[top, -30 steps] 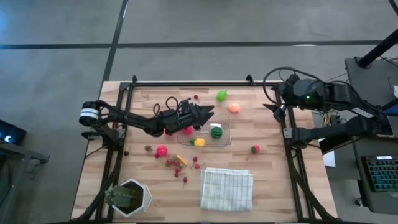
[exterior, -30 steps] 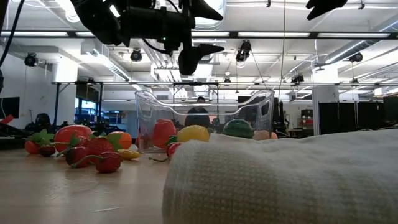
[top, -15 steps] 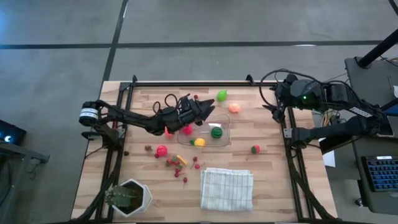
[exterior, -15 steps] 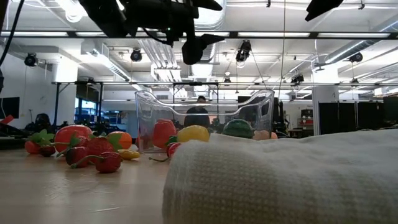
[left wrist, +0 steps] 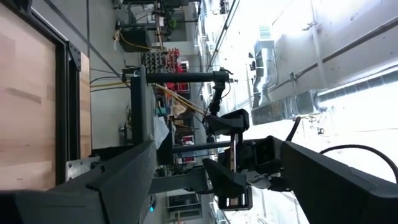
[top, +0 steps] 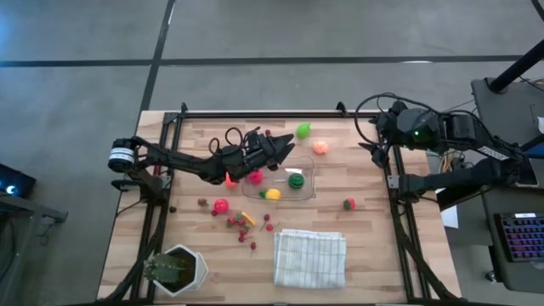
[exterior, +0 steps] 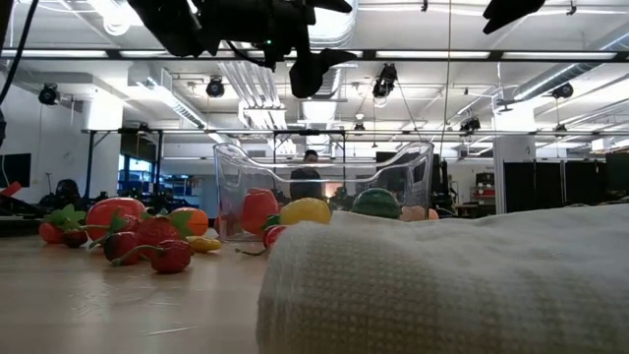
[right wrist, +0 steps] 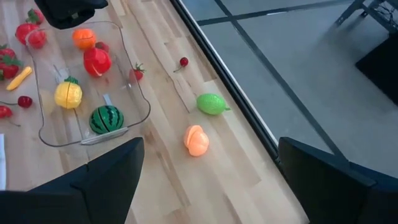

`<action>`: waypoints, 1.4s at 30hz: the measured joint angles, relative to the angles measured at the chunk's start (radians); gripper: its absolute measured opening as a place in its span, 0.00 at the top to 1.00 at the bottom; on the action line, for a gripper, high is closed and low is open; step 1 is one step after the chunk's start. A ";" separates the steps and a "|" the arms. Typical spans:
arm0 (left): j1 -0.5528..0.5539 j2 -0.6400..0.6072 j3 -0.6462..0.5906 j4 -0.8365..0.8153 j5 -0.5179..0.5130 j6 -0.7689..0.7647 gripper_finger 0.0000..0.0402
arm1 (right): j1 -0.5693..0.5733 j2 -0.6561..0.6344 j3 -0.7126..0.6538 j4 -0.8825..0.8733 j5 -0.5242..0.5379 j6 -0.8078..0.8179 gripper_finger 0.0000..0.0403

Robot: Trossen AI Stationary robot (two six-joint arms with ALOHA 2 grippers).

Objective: Pick and placing Produce into tupperware
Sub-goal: Put the black cherry into the transparent bin

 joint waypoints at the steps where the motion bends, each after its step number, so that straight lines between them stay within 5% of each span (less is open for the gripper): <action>1: 0.000 0.000 0.000 0.000 0.000 0.000 0.18 | 0.000 0.000 0.000 0.000 0.000 0.000 0.10; 18: 0.000 0.000 0.003 0.000 0.001 0.000 0.18 | 0.000 -0.009 0.000 0.010 0.003 -0.004 0.10; 29: 0.007 0.016 -0.012 -0.003 0.002 0.013 0.18 | 0.000 0.027 0.000 0.010 0.003 0.129 0.10; 32: 0.013 0.020 -0.016 -0.008 0.041 0.162 0.18 | 0.000 0.040 0.000 0.026 0.003 0.190 0.10; 34: 0.016 0.015 -0.016 -0.032 0.160 0.318 0.18 | 0.000 0.053 0.001 0.085 0.003 0.195 0.10; 38: 0.015 -0.046 -0.014 -0.255 0.407 0.472 0.18 | 0.000 0.079 0.001 0.152 0.003 0.196 0.10; 42: 0.016 -0.162 0.034 -0.857 0.450 0.611 0.18 | 0.000 0.118 0.001 0.243 0.003 0.195 0.10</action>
